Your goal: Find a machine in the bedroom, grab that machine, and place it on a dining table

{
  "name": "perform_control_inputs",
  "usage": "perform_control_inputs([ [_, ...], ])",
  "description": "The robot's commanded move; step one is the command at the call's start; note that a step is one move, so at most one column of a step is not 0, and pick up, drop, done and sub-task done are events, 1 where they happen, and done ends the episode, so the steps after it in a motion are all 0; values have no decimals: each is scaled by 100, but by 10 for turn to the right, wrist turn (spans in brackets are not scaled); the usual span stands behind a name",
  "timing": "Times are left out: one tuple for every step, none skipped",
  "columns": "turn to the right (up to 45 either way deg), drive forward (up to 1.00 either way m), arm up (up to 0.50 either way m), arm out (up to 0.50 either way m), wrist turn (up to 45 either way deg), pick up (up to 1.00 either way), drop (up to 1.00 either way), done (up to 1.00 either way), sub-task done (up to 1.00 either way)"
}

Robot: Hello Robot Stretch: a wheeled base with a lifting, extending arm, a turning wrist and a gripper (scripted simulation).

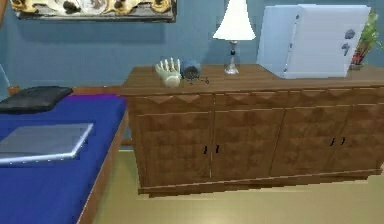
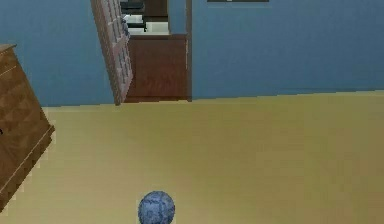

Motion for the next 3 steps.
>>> perform_control_inputs([
  [0, 35, 0, 0, 0, 0, 0, 0, 0],
  [-450, 0, 0, 0, 0, 0, 0, 0, 0],
  [-450, 0, 0, 0, 0, 0, 0, 0, 0],
])
